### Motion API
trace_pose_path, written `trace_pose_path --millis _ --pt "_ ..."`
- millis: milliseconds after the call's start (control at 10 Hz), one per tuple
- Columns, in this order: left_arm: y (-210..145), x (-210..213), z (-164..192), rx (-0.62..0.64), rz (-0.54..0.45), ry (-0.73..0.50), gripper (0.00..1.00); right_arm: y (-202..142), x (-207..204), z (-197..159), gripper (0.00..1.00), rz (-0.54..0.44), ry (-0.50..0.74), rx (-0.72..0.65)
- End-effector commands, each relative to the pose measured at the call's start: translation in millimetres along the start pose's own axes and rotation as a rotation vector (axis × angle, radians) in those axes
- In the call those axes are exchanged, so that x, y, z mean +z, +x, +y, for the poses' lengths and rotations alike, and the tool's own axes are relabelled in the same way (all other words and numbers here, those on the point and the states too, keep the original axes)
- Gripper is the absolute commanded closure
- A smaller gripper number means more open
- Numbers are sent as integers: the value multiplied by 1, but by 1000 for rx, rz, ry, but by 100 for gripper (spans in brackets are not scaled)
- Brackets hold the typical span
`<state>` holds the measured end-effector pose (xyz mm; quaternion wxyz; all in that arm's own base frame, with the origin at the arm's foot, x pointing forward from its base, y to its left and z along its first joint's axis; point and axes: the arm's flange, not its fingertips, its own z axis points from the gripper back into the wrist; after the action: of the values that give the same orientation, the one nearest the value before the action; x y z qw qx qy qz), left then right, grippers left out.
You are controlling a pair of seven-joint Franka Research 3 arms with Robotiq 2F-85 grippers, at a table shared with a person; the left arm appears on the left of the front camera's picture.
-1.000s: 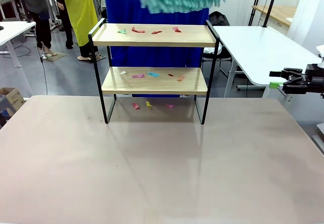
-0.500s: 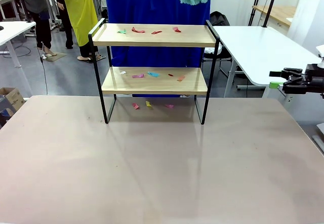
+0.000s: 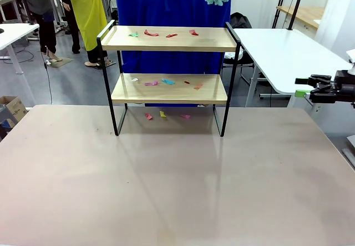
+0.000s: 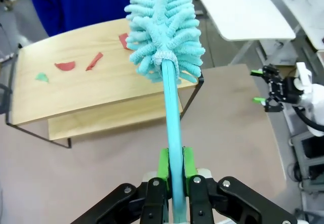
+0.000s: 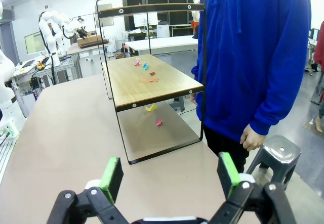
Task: Clean the shelf.
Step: Clean the specific section of the Shelf indicated by the human with the Duster.
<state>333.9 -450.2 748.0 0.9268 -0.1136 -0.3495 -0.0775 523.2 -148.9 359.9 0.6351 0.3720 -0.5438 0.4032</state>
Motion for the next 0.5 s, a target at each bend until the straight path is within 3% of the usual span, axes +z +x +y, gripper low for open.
trace_pose_path --millis 0,400 --pt "1 -18 -13 10 -13 25 87 5 -2 0 0 21 -7 -11" --pt "-28 -67 -11 -8 93 57 87 5 -2 0 0 21 -7 -11"
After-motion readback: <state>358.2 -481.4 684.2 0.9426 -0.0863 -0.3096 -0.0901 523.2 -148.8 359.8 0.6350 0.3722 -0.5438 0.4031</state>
